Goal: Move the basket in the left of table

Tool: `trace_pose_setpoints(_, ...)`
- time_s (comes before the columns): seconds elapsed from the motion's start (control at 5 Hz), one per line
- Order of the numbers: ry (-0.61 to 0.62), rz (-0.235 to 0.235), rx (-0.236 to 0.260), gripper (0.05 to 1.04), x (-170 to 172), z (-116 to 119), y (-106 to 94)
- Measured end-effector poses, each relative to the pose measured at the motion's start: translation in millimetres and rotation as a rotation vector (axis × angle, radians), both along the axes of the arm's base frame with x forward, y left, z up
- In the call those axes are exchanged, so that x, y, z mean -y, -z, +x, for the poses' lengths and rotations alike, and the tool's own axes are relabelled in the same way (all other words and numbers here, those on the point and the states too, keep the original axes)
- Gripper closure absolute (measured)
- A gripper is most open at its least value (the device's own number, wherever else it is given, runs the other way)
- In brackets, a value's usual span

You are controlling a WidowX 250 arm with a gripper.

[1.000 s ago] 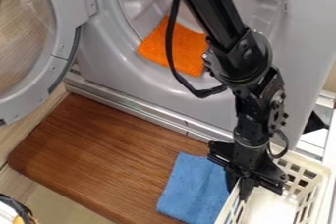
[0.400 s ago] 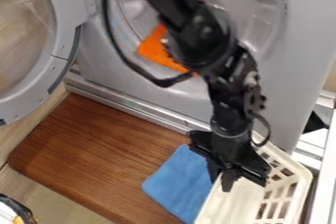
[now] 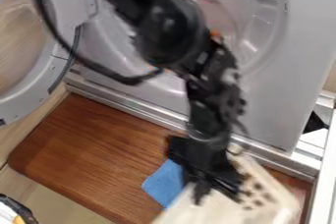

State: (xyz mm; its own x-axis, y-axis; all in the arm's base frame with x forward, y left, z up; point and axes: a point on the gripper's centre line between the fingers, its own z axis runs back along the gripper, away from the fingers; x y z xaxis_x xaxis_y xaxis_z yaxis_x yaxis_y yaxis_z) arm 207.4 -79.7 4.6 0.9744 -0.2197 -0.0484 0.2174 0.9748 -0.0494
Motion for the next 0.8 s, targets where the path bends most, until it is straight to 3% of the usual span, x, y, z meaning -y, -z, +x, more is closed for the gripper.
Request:
trace_pose_setpoints(0.2, -0.048, 0.026, -0.033, 0.993, -46.2, -5.1, 3.7)
trace_pose_setpoints(0.8, -0.21, 0.043, -0.041, 0.993, -148.6, 1.7, 3.5)
